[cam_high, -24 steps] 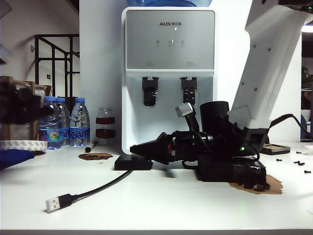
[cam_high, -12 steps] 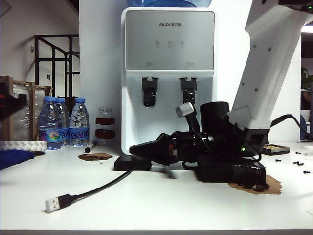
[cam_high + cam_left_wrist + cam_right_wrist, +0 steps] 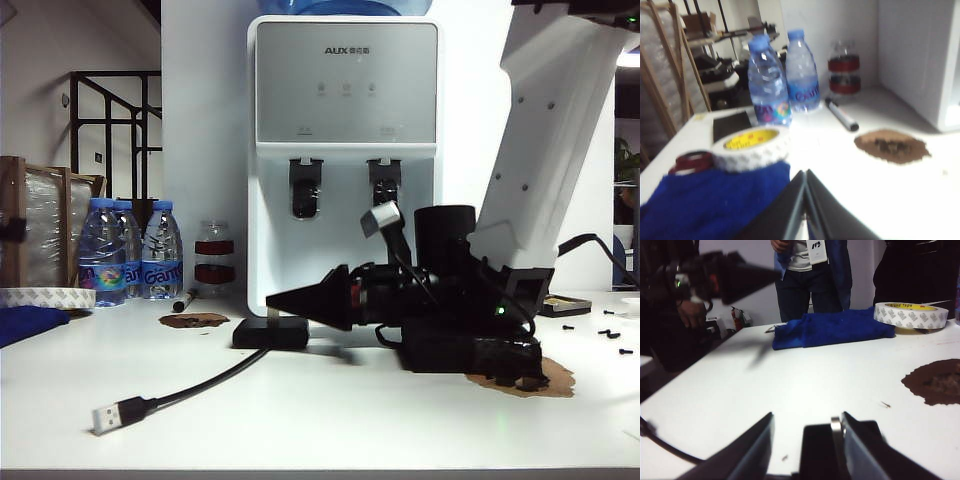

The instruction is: Take the USB flash drive out of the black sponge and insert it into the slot on top of the black USB adpator box.

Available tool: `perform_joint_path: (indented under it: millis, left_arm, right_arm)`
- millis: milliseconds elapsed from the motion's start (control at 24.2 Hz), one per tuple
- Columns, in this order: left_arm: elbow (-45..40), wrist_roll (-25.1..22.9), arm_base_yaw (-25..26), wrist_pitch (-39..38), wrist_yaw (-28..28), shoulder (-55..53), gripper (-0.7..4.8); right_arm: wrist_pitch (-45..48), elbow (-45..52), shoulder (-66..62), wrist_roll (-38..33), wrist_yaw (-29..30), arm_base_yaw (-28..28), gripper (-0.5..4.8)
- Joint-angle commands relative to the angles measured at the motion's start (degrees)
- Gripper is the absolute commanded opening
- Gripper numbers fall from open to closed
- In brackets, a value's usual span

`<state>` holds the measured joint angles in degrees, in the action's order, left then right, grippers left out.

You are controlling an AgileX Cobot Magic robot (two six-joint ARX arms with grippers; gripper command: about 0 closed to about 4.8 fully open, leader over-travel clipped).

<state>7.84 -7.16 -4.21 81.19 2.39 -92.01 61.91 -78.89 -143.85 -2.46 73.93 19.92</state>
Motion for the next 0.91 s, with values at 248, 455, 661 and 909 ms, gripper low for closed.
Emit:
perform_joint_path:
  millis: [248,455,661,909]
  left_arm:
    - [-2.6,-1.4,0.1,0.7,4.3,0.4,-0.04]
    - [-4.7,-1.4,0.1,0.8,3.8,0.7,-0.04]
    - [-7.7,-1.5,0.1,0.8,4.0,10.2,-0.04]
    - [-7.6,-1.5,0.1,0.8,4.4,25.6,-0.04]
  right_arm:
    - [3.6,0.2,3.9,-4.2,1.0,0.3,2.3]
    - [3.4,0.2,6.4,-5.0,1.1,0.3,2.61]
    - [3.4,0.6,11.5,-5.7,1.1,-0.1,2.61]
    - [1.6,3.0,20.7,-5.7,0.1,-1.9,2.59]
